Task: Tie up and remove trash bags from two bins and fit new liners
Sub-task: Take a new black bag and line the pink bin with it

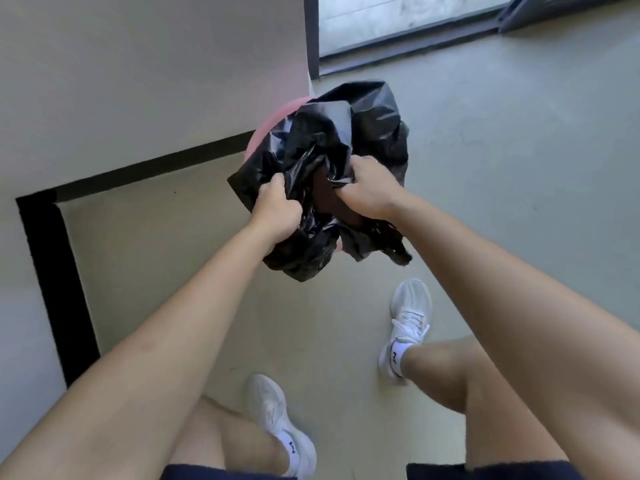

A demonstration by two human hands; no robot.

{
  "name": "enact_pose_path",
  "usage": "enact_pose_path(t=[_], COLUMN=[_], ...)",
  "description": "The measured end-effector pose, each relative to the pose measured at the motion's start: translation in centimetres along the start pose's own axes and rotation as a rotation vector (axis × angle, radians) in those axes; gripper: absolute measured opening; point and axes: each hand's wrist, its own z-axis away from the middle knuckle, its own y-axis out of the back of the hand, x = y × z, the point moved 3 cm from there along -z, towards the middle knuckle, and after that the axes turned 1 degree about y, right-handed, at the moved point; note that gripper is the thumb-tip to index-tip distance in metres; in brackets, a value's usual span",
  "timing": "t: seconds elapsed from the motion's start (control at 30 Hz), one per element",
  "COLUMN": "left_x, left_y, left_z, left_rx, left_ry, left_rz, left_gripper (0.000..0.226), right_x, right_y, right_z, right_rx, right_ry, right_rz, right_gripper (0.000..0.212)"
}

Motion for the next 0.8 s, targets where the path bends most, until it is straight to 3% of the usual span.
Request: enact_pose_path(t=[0.13, 0.3, 0.4, 0.5, 0.67, 0.8], left_x=[-1.8, -3.7, -4.8, -5.7, -6.6, -5.2], left_y=[-1.8, -3.8, -5.5, -6.4, -4.9, -1.7], left_z=[-5.5, -12.0, -14.6, -14.5, -10.6, -9.2], left_rx=[-0.075, -0.156, -0.324, -0.413, -0.352, 0.081], left_ry=[0.012, -0.066, -0.156, -0.2, -0.292, -0.526], left_rz=[-0.02, -0.411, -0.693, -0.824, -0.799, -0.755], left_gripper=[0.043, 0.014, 0.031, 0.034, 0.026, 0.025], right_x=[2.3, 4.9, 6.2, 7.5, 6.6, 6.3], right_y=[-2.8, -7.5, -10.3, -12.1, -11.8, -8.7], right_z=[-5.3, -11.1, -12.5, -11.2, -6.3, -4.3], right_rx=[0.0, -0.138, -0.329, -0.383, -0.182, 0.222], right_ry=[-0.068, -0.138, -0.099, -0.107, -0.105, -0.115], right_rz=[-0.151, 0.102, 0.3, 0.348, 0.255, 0.281], right_gripper=[0.032, 0.064, 0.045, 0.034, 0.023, 0.025])
